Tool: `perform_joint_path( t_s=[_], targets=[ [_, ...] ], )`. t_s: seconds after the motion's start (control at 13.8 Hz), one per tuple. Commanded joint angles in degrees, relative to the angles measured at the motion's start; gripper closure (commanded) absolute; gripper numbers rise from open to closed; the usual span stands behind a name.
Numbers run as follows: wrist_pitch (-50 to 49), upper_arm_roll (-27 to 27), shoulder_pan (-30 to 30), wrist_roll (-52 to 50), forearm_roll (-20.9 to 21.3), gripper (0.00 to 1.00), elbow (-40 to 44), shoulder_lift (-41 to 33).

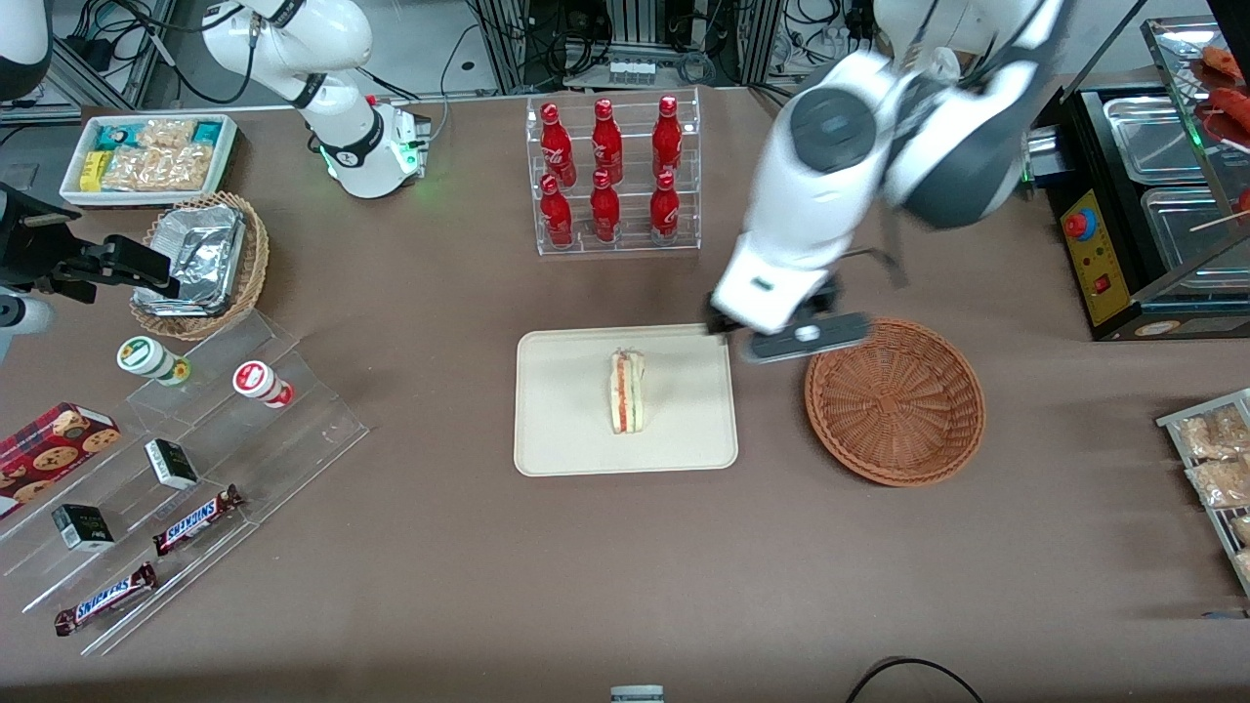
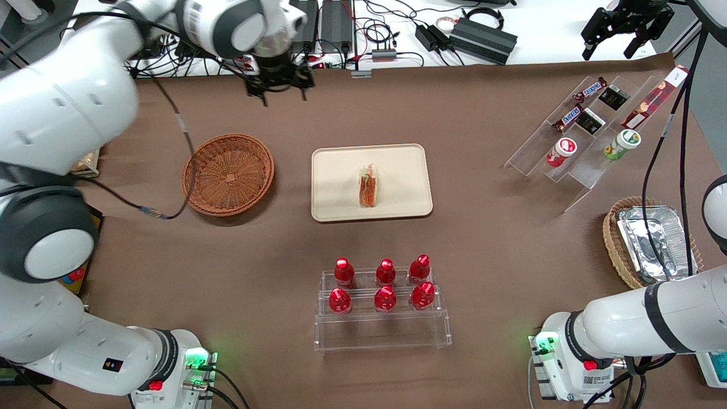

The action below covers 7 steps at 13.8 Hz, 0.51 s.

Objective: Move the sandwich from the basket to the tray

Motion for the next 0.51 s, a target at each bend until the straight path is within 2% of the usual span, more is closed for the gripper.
perform_joint_path(
  t_s=[0.0, 0.29, 0.44],
  targets=[
    [-3.8, -0.3, 6.1, 9.4, -2.0, 0.0, -5.7, -8.2],
    [-9.9, -0.3, 14.3, 22.6, -4.6, 0.0, -5.7, -13.4],
    [-11.6, 0.1, 15.6, 25.5, -4.6, 0.0, -5.8, -14.6]
  ],
)
